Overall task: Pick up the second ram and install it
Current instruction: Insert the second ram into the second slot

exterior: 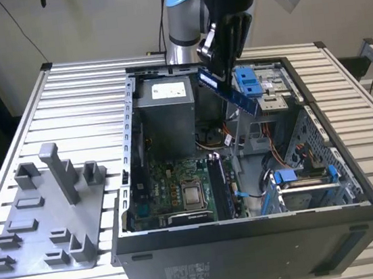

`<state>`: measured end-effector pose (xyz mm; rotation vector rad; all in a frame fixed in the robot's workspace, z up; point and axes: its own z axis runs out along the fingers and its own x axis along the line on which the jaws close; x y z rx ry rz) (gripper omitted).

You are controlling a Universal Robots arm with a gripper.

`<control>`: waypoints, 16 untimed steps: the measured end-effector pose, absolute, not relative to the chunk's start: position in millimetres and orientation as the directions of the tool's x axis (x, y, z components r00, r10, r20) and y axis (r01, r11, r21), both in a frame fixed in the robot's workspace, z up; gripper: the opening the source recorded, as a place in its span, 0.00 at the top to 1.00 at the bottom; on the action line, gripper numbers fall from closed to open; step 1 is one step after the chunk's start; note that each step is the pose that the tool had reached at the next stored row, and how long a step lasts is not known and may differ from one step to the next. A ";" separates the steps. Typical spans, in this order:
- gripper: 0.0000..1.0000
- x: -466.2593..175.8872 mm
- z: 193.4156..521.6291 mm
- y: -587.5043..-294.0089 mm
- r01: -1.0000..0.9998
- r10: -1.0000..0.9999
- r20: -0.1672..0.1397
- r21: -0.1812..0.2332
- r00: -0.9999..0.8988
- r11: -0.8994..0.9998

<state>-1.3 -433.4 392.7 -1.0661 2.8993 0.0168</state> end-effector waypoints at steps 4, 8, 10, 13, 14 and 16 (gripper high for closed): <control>0.86 -1.3 392.4 -433.4 -0.599 -0.599 -0.053 -0.008 -0.799 0.801; 0.86 -1.3 391.8 -433.4 -0.549 -0.548 -0.053 -0.008 -0.835 0.836; 0.86 -1.3 391.5 -433.4 -0.524 -0.523 -0.052 -0.009 -0.850 0.852; 0.86 -1.3 391.1 -433.4 -0.487 -0.486 -0.052 -0.009 -0.872 0.874; 0.86 -1.3 391.0 -433.4 -0.474 -0.474 -0.052 -0.009 -0.879 0.880; 0.86 -1.3 390.7 -433.4 -0.448 -0.448 -0.052 -0.009 -0.892 0.894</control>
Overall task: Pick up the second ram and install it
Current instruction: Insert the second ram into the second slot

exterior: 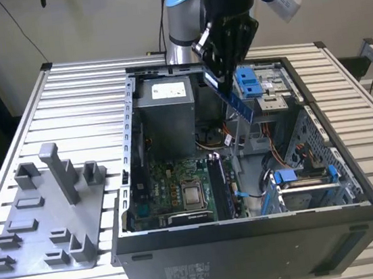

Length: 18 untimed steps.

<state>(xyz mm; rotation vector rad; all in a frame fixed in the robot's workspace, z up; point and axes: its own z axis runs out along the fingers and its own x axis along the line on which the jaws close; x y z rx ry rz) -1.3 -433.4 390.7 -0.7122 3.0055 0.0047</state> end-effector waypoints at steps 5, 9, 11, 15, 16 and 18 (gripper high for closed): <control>0.86 -1.3 389.9 -433.4 -0.386 -0.386 -0.052 -0.010 -0.921 0.923; 0.86 -1.3 389.4 -433.4 -0.333 -0.333 -0.052 -0.010 -0.941 0.943; 0.86 -1.3 389.1 -433.4 -0.307 -0.307 -0.052 -0.010 -0.950 0.952; 0.86 -1.3 388.6 -433.4 -0.254 -0.254 -0.051 -0.011 -0.966 0.967; 0.86 -1.3 388.4 -433.4 -0.239 -0.240 -0.051 -0.011 -0.970 0.971; 0.86 -1.3 388.1 -433.3 -0.213 -0.213 -0.051 -0.011 -0.976 0.977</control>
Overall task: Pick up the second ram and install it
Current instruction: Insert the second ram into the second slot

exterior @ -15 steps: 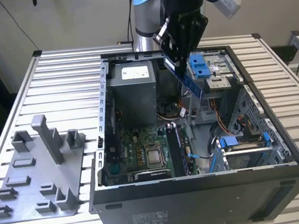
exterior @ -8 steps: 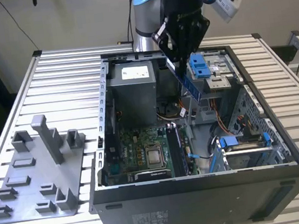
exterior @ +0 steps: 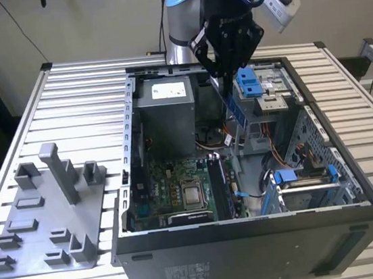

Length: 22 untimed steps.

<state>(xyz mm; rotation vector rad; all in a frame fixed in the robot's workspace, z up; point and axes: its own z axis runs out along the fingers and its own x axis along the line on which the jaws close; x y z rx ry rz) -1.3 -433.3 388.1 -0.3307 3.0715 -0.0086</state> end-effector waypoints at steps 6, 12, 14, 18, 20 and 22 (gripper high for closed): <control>0.86 -1.3 387.2 -433.3 -0.135 -0.136 -0.051 -0.014 -0.989 0.991; 0.86 -0.1 385.5 -433.3 -0.093 -0.094 -0.042 -0.019 -0.995 0.996; 0.86 0.9 384.6 -433.3 -0.091 -0.091 -0.029 -0.018 -0.995 0.996; 0.86 1.1 382.6 -433.3 -0.064 -0.065 -0.021 -0.018 -0.998 0.998; 0.86 1.1 381.6 -433.3 -0.030 -0.031 -0.021 -0.017 -0.999 0.999; 0.86 1.1 380.7 -433.3 0.007 0.007 -0.021 -0.017 -1.000 1.000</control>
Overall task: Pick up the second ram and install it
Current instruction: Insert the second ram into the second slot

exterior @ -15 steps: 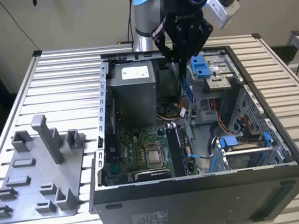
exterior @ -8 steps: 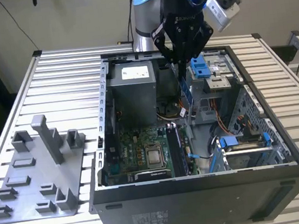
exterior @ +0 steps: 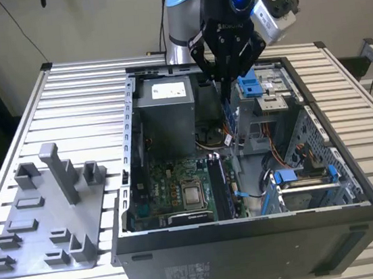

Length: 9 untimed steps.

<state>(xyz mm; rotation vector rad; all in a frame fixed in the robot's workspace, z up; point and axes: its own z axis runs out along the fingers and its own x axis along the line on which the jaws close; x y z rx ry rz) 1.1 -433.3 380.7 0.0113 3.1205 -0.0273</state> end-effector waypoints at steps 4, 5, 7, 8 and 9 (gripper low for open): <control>0.86 1.6 379.5 -433.4 0.059 0.058 -0.021 -0.017 -0.998 0.998; 0.86 1.5 379.5 -433.4 0.059 0.059 -0.021 -0.017 -0.998 0.998; 0.86 2.0 378.6 -433.4 0.059 0.059 -0.021 -0.017 -0.998 0.998; 0.86 3.0 377.4 -433.4 0.059 0.059 -0.018 -0.017 -0.998 0.998; 0.86 4.1 376.3 -433.4 0.059 0.059 -0.016 -0.018 -0.998 0.998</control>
